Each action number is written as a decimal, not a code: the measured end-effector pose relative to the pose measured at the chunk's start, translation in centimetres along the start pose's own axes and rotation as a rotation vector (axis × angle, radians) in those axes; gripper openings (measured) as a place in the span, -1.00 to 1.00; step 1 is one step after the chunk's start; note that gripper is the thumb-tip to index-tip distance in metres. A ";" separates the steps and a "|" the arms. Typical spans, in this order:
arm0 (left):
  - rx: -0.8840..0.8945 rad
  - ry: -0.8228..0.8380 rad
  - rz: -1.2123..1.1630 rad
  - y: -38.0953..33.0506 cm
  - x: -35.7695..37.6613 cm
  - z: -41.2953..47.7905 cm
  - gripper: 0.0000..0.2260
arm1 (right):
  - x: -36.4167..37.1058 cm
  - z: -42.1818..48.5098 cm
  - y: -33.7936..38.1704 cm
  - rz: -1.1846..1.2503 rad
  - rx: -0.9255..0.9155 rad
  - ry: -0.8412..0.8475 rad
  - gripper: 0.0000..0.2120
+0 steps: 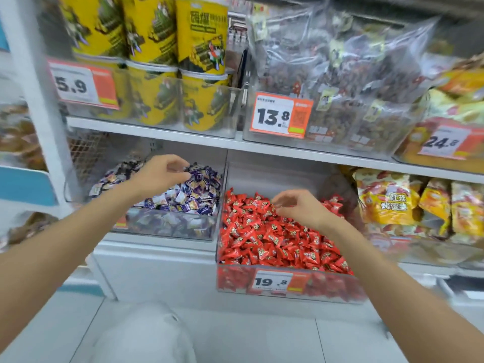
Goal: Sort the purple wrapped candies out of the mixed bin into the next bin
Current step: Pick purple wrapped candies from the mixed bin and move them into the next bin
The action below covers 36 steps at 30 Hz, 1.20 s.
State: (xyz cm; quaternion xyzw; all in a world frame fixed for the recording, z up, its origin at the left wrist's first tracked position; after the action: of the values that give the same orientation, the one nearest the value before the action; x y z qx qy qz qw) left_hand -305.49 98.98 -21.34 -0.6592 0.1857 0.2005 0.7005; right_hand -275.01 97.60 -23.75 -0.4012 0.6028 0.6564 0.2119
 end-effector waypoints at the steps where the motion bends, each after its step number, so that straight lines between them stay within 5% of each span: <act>1: 0.009 0.067 -0.045 -0.8 2.2 -0.1 -0.73 | 1.8 0.1 1.0 -0.060 -0.035 0.087 -0.79; 5: 0.088 0.200 -0.004 -3.5 9.3 0.2 -0.57 | 12.1 0.0 3.4 -0.607 -0.218 0.457 -0.42; 7: 0.122 0.191 0.108 -3.5 10.4 0.7 -0.53 | 11.9 1.3 1.4 -0.726 -0.167 0.452 -0.40; 11: 0.166 0.158 0.148 -2.3 10.2 1.1 -0.60 | 2.6 3.3 -3.9 -0.569 -0.042 0.190 -0.69; 17: 0.161 0.109 0.066 -2.6 10.2 0.7 -0.65 | -3.8 0.1 -6.1 -0.271 -0.013 0.006 -0.66; 23: 0.138 0.082 -0.018 -2.6 10.0 0.3 -0.65 | 3.9 1.8 1.1 -0.068 -0.136 0.106 -0.73; 28: 0.162 0.091 -0.029 -2.3 9.9 0.5 -0.64 | 11.2 6.0 2.3 -0.450 -0.169 0.194 -0.63; 36: 0.108 0.099 -0.059 0.1 10.2 2.1 -0.45 | 5.8 6.1 -2.1 0.091 -0.078 0.138 -0.83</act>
State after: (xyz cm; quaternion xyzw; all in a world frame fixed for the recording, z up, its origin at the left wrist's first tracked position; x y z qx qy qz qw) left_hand -296.86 101.41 -26.71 -0.6347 0.2109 0.1366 0.7308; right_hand -278.48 102.71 -29.93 -0.4253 0.6076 0.6592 0.1241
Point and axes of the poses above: each hand's wrist, its own z-axis towards the middle knuckle, its own x-axis out of the palm, y = z × x, the point moved 9 cm from there along z, towards the middle knuckle, and after that the axes turned 9 degrees about -z, right-handed, at the moved point
